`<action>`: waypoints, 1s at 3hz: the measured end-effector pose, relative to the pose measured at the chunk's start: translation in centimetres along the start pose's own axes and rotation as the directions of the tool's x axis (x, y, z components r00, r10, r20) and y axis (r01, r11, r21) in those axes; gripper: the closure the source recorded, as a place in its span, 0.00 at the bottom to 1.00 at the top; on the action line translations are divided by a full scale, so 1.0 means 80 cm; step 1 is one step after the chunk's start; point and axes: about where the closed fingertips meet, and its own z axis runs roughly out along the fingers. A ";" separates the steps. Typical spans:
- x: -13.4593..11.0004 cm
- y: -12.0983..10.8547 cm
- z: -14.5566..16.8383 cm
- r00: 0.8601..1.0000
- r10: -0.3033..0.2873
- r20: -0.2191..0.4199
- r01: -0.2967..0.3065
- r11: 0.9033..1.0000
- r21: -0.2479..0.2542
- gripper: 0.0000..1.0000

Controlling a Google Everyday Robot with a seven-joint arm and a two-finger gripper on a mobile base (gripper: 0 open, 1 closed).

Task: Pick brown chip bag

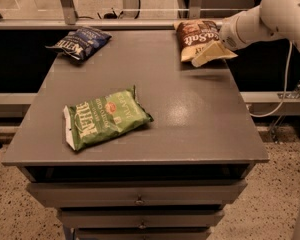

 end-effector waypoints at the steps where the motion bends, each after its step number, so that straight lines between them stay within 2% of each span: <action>1: 0.021 0.004 0.021 1.000 0.030 -0.008 -0.030 0.999 -0.021 0.00; 2: 0.033 0.015 0.040 0.999 0.036 -0.004 -0.036 0.998 -0.045 0.25; 3: 0.031 0.017 0.042 1.000 0.030 0.005 -0.030 0.998 -0.050 0.56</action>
Offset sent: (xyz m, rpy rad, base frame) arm 0.0086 0.0006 -0.0562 0.0429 0.0610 0.0091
